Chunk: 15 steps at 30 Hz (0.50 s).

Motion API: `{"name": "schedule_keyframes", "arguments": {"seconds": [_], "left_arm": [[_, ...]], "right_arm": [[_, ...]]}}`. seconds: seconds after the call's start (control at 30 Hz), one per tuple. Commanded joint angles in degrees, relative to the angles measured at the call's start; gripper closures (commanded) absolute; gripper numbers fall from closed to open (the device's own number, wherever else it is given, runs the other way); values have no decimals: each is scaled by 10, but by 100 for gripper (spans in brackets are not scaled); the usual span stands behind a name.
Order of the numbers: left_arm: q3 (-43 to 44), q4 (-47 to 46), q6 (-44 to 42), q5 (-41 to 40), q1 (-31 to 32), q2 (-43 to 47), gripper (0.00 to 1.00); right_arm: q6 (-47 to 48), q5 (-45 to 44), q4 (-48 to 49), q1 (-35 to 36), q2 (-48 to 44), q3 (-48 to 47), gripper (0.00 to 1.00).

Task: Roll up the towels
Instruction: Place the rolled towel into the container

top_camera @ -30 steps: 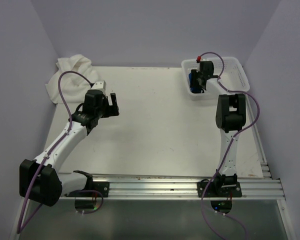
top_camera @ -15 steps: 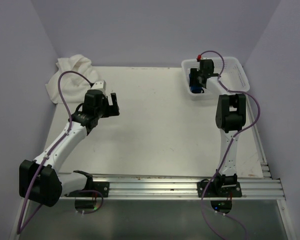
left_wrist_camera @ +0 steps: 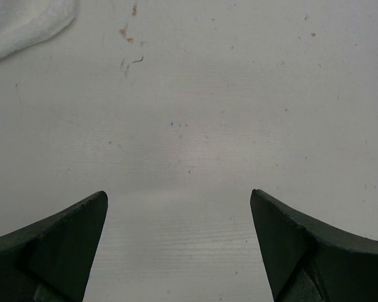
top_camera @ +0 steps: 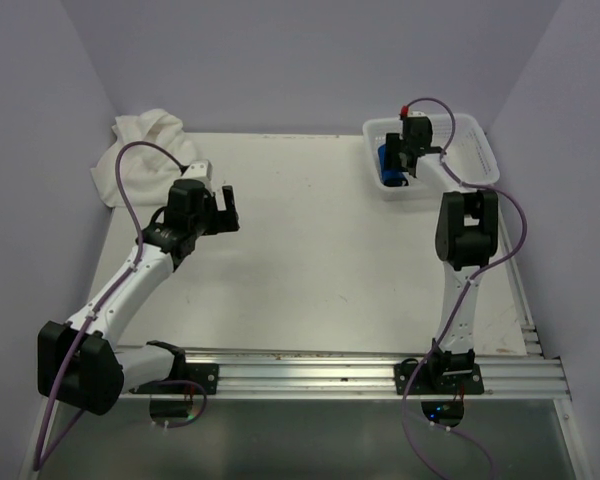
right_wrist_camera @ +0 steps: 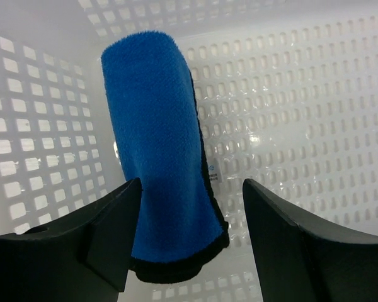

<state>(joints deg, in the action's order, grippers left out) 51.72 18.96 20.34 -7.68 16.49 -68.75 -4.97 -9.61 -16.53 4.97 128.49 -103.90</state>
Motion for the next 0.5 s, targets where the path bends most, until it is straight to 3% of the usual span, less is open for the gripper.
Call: {"name": "schedule_keyframes", "arguments": {"seconds": [0.0, 0.47], "left_arm": [[0, -17, -13, -1, -6, 16, 1], [0, -22, -13, -21, -6, 33, 1]], "right_arm": [[-7, -23, 48, 2, -60, 11, 31], [-29, 4, 114, 20, -149, 108, 30]]}}
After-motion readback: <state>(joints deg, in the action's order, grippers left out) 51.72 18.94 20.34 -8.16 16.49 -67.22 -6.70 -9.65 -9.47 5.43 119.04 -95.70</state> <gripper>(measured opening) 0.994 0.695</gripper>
